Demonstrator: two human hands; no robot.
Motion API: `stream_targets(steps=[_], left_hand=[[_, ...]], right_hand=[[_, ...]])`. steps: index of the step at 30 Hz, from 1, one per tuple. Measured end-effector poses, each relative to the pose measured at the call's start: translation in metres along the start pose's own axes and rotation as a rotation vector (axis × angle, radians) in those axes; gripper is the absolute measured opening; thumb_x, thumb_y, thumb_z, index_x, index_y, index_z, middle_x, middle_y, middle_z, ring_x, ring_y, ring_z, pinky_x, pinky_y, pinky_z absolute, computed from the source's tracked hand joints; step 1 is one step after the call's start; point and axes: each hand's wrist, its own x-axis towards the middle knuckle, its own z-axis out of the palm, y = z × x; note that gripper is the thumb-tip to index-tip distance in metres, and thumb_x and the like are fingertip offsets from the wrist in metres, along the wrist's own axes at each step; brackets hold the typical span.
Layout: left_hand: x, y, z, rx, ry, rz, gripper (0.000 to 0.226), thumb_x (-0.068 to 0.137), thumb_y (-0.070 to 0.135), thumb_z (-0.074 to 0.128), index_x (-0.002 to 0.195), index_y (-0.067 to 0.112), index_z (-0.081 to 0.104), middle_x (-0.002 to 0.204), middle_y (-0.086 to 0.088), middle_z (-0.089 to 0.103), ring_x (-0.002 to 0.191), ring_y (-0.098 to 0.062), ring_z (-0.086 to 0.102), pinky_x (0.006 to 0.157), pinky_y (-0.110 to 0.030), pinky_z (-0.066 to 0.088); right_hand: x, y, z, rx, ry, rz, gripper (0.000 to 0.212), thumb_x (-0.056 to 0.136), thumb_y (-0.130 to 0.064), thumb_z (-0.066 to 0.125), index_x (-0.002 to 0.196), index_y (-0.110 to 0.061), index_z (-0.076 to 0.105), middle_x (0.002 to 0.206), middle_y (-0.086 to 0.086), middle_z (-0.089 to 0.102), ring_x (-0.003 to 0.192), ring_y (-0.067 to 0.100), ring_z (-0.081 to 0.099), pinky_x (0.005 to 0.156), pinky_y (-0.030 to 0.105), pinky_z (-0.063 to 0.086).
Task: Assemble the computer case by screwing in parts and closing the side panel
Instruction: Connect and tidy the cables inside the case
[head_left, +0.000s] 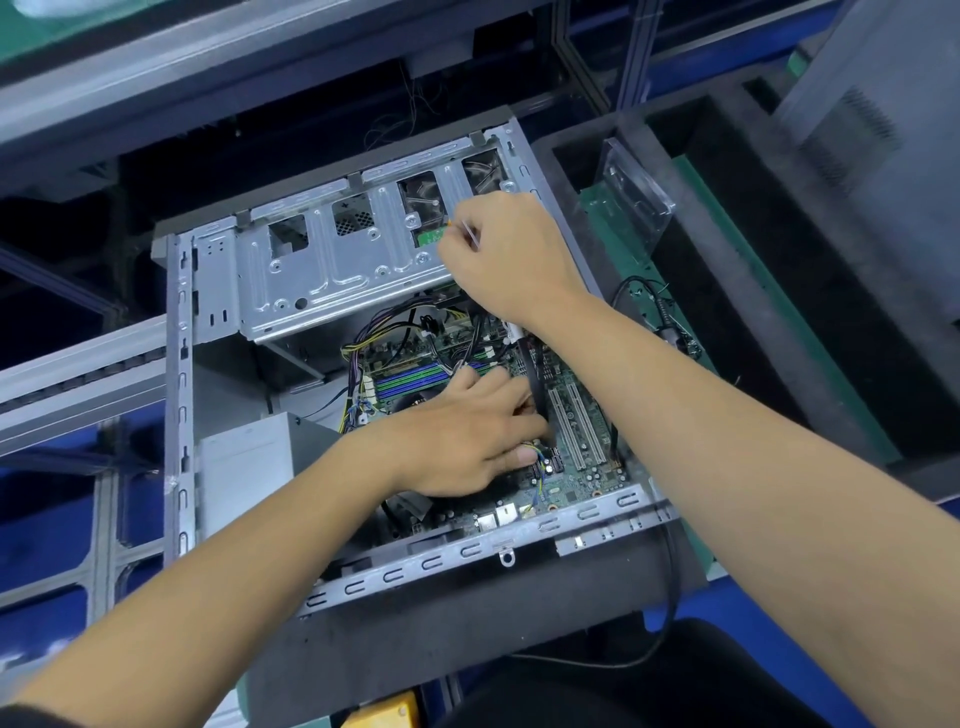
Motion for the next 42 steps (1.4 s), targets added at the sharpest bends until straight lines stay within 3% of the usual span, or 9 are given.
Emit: stream_targets(steps=[3, 6, 9, 11, 15, 20, 26, 31, 42], left_hand=[[0.000, 0.002, 0.000, 0.102, -0.002, 0.020, 0.042, 0.099, 0.047, 0.018, 0.116, 0.025, 0.050, 0.090, 0.005, 0.022, 0.083, -0.012, 0.020, 0.074, -0.031, 0.013], [0.003, 0.006, -0.003, 0.055, 0.030, 0.077, 0.040, 0.098, 0.046, 0.022, 0.098, 0.021, 0.053, 0.084, 0.003, 0.048, 0.082, -0.020, 0.048, 0.073, -0.029, 0.018], [0.004, 0.008, -0.004, -0.012, 0.094, 0.084, 0.024, 0.096, 0.037, 0.039, 0.091, 0.018, 0.054, 0.083, 0.001, 0.061, 0.075, -0.024, 0.059, 0.064, -0.027, 0.029], [0.005, 0.007, -0.003, -0.111, 0.061, 0.069, 0.010, 0.092, 0.026, 0.055, 0.095, 0.018, 0.059, 0.089, 0.001, 0.061, 0.078, -0.021, 0.060, 0.061, -0.026, 0.034], [0.007, 0.007, 0.000, -0.142, 0.028, 0.031, 0.016, 0.082, 0.012, 0.060, 0.096, 0.017, 0.067, 0.089, 0.003, 0.066, 0.081, -0.017, 0.060, 0.068, -0.031, 0.048], [0.010, 0.011, 0.002, 0.080, 0.058, 0.009, 0.022, 0.068, 0.008, 0.054, 0.086, 0.017, 0.063, 0.068, -0.001, 0.056, 0.070, -0.025, 0.055, 0.058, -0.031, 0.039], [0.014, 0.012, 0.006, 0.164, -0.025, -0.063, 0.038, 0.070, -0.001, 0.049, 0.098, 0.017, 0.065, 0.072, -0.001, 0.060, 0.076, -0.023, 0.057, 0.063, -0.028, 0.034], [0.019, 0.013, 0.011, 0.225, -0.117, -0.051, 0.005, 0.081, 0.021, 0.055, 0.080, 0.018, 0.059, 0.075, 0.001, 0.060, 0.077, -0.021, 0.057, 0.088, -0.032, 0.035], [0.023, 0.013, 0.021, 0.252, -0.143, -0.048, 0.017, 0.083, 0.036, 0.052, 0.077, 0.020, 0.051, 0.075, 0.000, 0.058, 0.086, -0.022, 0.056, 0.087, -0.035, 0.033]], right_hand=[[0.000, 0.000, 0.000, 0.001, -0.001, 0.003, 0.042, 0.090, -0.016, 0.051, 0.056, -0.019, 0.026, 0.051, -0.004, 0.027, 0.048, 0.011, 0.021, 0.047, 0.026, 0.019], [0.000, 0.001, 0.001, 0.002, -0.004, 0.010, 0.041, 0.090, -0.017, 0.050, 0.056, -0.019, 0.028, 0.051, -0.003, 0.029, 0.048, 0.012, 0.024, 0.047, 0.027, 0.021], [0.000, 0.001, 0.001, 0.005, -0.006, 0.010, 0.040, 0.089, -0.016, 0.050, 0.056, -0.019, 0.029, 0.052, -0.003, 0.030, 0.049, 0.012, 0.025, 0.047, 0.026, 0.022], [0.001, 0.001, 0.001, 0.004, -0.010, 0.010, 0.040, 0.090, -0.016, 0.050, 0.056, -0.019, 0.029, 0.052, -0.003, 0.031, 0.049, 0.012, 0.026, 0.047, 0.027, 0.023], [0.002, 0.002, 0.001, 0.003, -0.019, 0.013, 0.039, 0.090, -0.017, 0.049, 0.056, -0.019, 0.030, 0.052, -0.003, 0.032, 0.050, 0.013, 0.028, 0.048, 0.027, 0.024], [0.001, 0.002, 0.001, 0.027, -0.022, 0.016, 0.035, 0.089, -0.016, 0.049, 0.058, -0.017, 0.033, 0.056, 0.001, 0.036, 0.053, 0.015, 0.030, 0.050, 0.028, 0.026], [0.002, 0.002, 0.001, 0.032, -0.023, 0.020, 0.037, 0.090, -0.017, 0.050, 0.057, -0.018, 0.033, 0.057, 0.002, 0.038, 0.054, 0.015, 0.032, 0.051, 0.029, 0.028], [0.002, 0.003, 0.002, 0.023, -0.020, 0.024, 0.037, 0.090, -0.017, 0.050, 0.057, -0.018, 0.034, 0.057, 0.002, 0.040, 0.054, 0.015, 0.032, 0.049, 0.028, 0.026], [0.001, 0.003, 0.001, 0.019, -0.017, 0.019, 0.034, 0.090, -0.017, 0.050, 0.059, -0.016, 0.036, 0.056, 0.002, 0.040, 0.053, 0.015, 0.032, 0.048, 0.027, 0.026]])
